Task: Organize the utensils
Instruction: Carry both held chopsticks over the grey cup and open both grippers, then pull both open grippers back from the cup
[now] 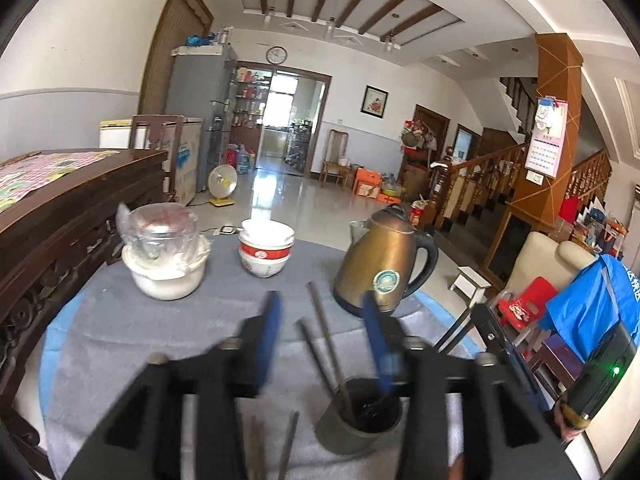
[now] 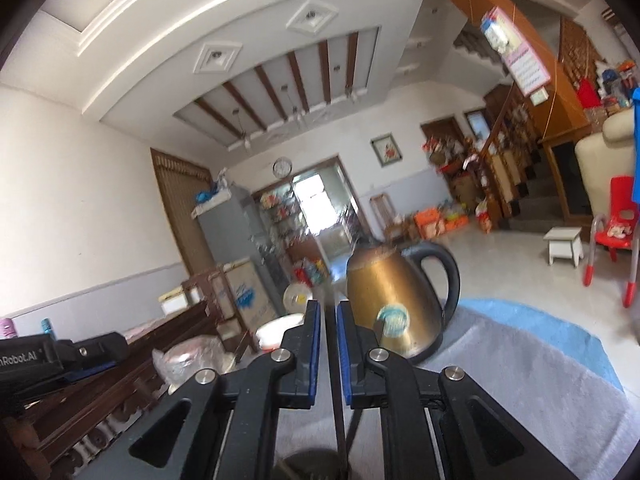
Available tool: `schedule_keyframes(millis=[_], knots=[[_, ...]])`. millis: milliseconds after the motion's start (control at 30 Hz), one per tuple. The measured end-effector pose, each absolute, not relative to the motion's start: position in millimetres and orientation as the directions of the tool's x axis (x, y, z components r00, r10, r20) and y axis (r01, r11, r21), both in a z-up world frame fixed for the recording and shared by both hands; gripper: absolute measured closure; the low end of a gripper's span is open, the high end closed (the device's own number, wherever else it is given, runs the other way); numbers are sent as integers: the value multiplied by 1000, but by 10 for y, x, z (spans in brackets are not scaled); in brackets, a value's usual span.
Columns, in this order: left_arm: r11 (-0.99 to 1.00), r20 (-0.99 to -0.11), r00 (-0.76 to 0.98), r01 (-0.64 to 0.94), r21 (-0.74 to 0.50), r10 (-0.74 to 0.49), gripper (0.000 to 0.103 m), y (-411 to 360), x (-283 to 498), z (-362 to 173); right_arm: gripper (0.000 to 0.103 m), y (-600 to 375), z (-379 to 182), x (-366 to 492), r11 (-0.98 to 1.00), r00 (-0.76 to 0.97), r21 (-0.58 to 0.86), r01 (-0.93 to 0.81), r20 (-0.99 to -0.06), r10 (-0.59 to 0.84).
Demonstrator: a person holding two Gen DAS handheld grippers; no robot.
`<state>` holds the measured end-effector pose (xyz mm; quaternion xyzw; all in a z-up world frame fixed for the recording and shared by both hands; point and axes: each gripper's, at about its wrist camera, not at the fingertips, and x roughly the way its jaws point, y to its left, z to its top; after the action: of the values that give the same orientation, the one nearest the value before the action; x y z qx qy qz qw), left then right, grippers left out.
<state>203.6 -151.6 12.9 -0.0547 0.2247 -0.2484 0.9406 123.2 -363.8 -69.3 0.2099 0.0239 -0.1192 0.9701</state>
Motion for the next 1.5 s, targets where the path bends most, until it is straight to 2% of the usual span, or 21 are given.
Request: schedule_keyframes(millis=[67,100,167,200,233,467,633,833,1167,1333,1500], knots=[[883,-399,788,429,-192,-469,51,-1414,1971,114,91,-3677,-735,1135,876,973,425,230,-120,-197],[890,-406,792,420,-181,-456,48,-1373,1939,98,86,-3697,-755,1088,869,975,444,220,-131,-180],[903,-421,800,395,-170,-428,44,-1290,1884,63,69,-3702,-777,983,851,976,480,212,-142,-163],[907,-430,800,385,-167,-419,43,-1258,1858,39,47,-3710,-795,927,841,977,498,209,-143,-157],[911,-440,798,378,-165,-411,41,-1239,1841,19,31,-3712,-811,866,834,978,513,203,-139,-153],[944,-503,802,314,-102,-321,34,-1163,1640,-112,32,-3572,-719,594,847,972,479,233,-139,-189],[960,-498,828,277,-36,-257,24,-1122,1414,-89,32,-3477,-620,439,857,968,456,241,-172,-181],[963,-476,856,261,62,-201,24,-1105,1142,-31,32,-3338,-534,251,881,966,409,239,-188,-175],[959,-387,909,234,160,-157,23,-979,651,168,32,-3206,-434,-4,876,967,423,232,-197,-161],[958,-337,928,225,175,-157,23,-895,406,329,32,-3134,-283,-179,879,974,427,212,-171,-151],[956,-256,954,211,202,-156,17,-806,142,539,32,-3035,-144,-302,886,980,431,173,-162,-112]])
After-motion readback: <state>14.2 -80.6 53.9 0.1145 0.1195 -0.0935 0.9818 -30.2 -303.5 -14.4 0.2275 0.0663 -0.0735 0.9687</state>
